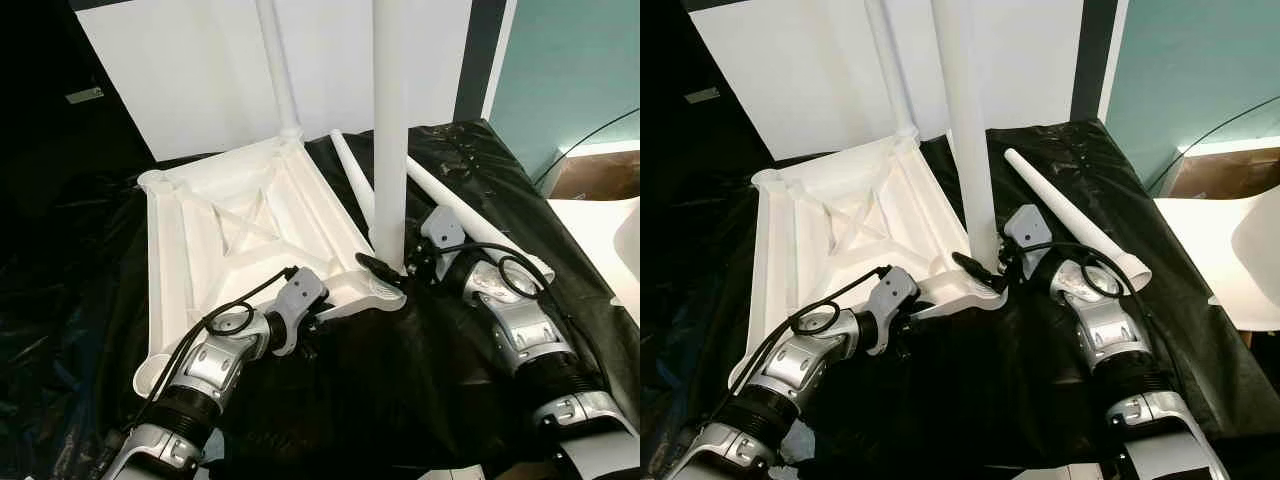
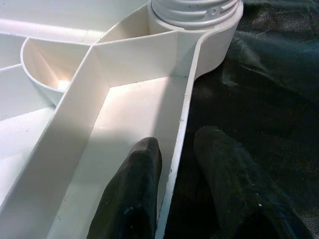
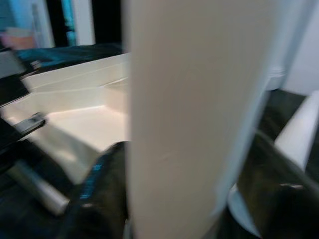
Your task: Building children table
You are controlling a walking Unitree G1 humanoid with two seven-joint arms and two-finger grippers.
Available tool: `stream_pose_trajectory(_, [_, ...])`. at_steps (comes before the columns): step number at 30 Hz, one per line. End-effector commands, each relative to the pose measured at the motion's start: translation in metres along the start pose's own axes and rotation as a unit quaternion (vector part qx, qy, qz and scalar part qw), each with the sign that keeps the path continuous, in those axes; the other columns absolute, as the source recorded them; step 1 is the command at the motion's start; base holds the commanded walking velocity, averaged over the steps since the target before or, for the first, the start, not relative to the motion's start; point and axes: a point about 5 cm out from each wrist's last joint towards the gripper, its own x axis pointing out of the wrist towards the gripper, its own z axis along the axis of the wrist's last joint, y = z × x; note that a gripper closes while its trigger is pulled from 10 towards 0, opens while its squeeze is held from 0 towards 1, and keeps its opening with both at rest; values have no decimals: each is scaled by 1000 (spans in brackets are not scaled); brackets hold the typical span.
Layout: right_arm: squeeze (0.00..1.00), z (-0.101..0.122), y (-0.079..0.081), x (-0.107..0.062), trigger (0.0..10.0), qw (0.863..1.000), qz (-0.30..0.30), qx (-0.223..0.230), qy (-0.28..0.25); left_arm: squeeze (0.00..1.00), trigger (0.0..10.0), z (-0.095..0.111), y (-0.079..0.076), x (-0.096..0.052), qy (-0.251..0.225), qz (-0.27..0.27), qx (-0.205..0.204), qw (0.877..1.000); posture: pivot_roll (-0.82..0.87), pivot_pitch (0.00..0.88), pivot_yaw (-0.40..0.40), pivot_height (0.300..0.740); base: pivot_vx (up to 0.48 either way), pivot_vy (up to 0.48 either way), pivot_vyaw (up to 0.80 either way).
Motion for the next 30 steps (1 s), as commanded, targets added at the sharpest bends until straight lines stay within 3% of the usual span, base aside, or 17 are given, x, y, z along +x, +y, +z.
stream_pose_trajectory(1, [0, 1, 2, 3, 0, 1000, 19, 5, 0, 0, 10000, -11, -6, 3, 31, -34, -4, 999, -119, 0, 125, 740, 0, 0, 0])
stream_pose_trajectory(6, [0, -4, -2, -3, 0, 998, 55, 21, 25, 0, 10000, -11, -6, 4, 31, -34, -4, 999, -122, 0, 125, 740, 0, 0, 0])
stream_pose_trajectory(9, [0, -8, -15, -13, 0, 997, 51, 34, 45, 0, 10000, -11, -6, 4, 30, -34, -4, 999, -126, 0, 125, 740, 0, 0, 0])
stream_pose_trajectory(14, [0, -7, -19, -14, 0, 997, 48, 42, 44, 0, 10000, -12, -6, 4, 32, -34, -4, 999, -132, 0, 128, 740, 0, 0, 0])
stream_pose_trajectory(16, [0, -6, -18, -11, 0, 998, 28, 50, 39, 0, 10000, -12, -6, 5, 32, -33, 1, 999, -129, 0, 122, 740, 0, 0, 0])
stream_pose_trajectory(18, [0, -5, -18, -5, 0, 993, -58, 96, 17, 0, 10000, -11, -6, 6, 29, -30, 1, 999, -121, 0, 114, 740, 0, 0, 0])
stream_pose_trajectory(21, [0, -5, -18, -3, 0, 990, -85, 113, 11, 0, 10000, -10, -6, 6, 28, -28, 0, 999, -121, 0, 114, 740, 0, 0, 0])
stream_pose_trajectory(24, [0, -10, 13, 4, 0, 973, -175, 150, -4, 0, 10000, -13, -8, 4, 29, -35, -14, 999, -121, 0, 119, 740, 0, 0, 0])
stream_pose_trajectory(25, [0, -10, 13, 4, 0, 973, -175, 150, -4, 0, 10000, -13, -8, 4, 29, -35, -14, 999, -121, 0, 119, 740, 0, 0, 0])
stream_pose_trajectory(26, [0, -12, 22, 3, 0, 963, -217, 161, -5, 0, 10000, -14, -10, 4, 32, -40, -14, 999, -122, 0, 121, 740, 0, 0, 0])
stream_pose_trajectory(28, [0, -12, 22, 3, 0, 963, -217, 161, -5, 0, 10000, -14, -10, 4, 32, -40, -14, 999, -122, 0, 121, 740, 0, 0, 0])
stream_pose_trajectory(29, [0, -17, 35, 1, 0, 955, -247, 164, 0, 0, 10000, -15, -10, 4, 33, -42, -14, 998, -118, 0, 121, 740, 0, 0, 0])
stream_pose_trajectory(30, [0, -17, 35, 1, 0, 955, -247, 164, 0, 0, 10000, -15, -10, 4, 33, -42, -14, 998, -118, 0, 121, 740, 0, 0, 0])
